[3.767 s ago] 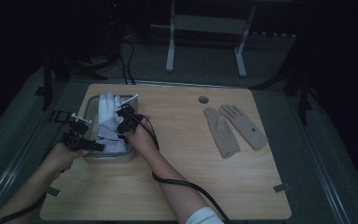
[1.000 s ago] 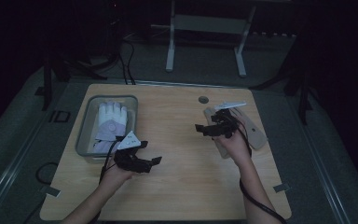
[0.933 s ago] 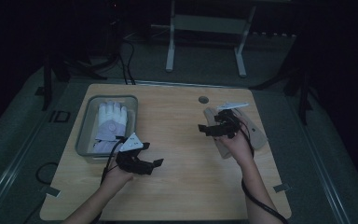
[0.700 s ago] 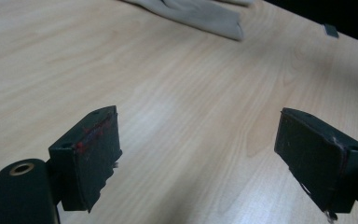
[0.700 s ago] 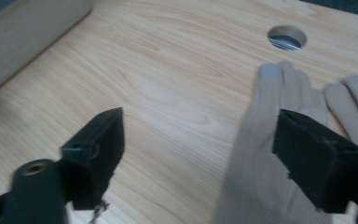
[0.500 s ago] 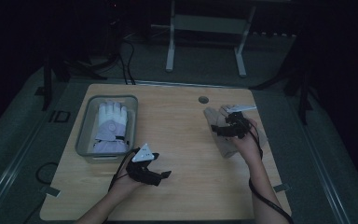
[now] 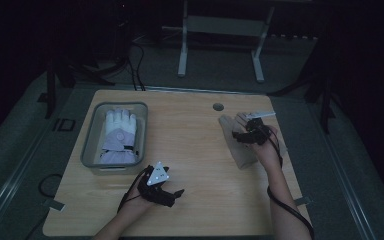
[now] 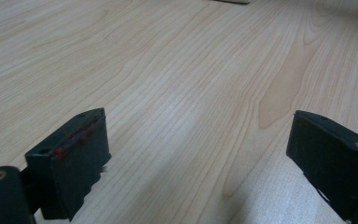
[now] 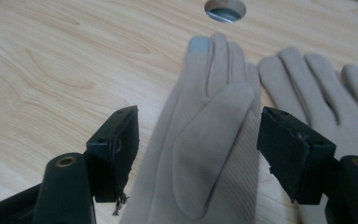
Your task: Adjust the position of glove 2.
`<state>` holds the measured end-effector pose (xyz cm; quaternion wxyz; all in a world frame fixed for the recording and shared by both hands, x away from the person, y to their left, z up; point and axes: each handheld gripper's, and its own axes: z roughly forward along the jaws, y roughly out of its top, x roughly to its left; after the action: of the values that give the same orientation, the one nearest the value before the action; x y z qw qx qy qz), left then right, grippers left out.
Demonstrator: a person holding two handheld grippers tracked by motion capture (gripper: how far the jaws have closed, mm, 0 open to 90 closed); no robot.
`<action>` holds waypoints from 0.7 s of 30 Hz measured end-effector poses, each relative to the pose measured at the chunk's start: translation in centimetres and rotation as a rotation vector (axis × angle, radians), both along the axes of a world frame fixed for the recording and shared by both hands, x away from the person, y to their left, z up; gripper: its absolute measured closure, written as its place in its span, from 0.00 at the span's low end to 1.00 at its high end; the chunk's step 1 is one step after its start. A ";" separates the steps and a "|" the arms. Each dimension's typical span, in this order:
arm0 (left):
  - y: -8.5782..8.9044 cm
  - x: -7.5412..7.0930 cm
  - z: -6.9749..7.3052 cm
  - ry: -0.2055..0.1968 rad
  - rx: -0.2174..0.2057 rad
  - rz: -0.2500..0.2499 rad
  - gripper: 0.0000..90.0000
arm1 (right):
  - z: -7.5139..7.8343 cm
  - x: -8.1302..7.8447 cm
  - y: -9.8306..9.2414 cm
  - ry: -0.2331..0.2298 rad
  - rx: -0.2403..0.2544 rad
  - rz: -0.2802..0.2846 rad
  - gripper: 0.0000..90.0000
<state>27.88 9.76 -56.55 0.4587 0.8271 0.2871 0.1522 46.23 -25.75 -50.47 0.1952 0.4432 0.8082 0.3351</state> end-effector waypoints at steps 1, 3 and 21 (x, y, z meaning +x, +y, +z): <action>0.1 0.0 0.0 0.001 -0.006 0.006 0.02 | -0.4 0.2 0.0 0.006 -0.003 -0.004 0.33; 0.4 0.1 -0.1 0.008 -0.025 0.017 0.02 | -1.0 0.5 0.0 0.007 -0.018 -0.014 0.34; 0.4 0.0 -0.7 0.017 -0.051 0.007 0.02 | -3.9 1.1 1.0 0.069 -0.080 -0.057 0.87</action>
<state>27.89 10.20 -57.27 0.4767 0.8153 0.2976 0.1395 47.33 -24.78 -54.39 0.1944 0.4692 0.8142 0.2812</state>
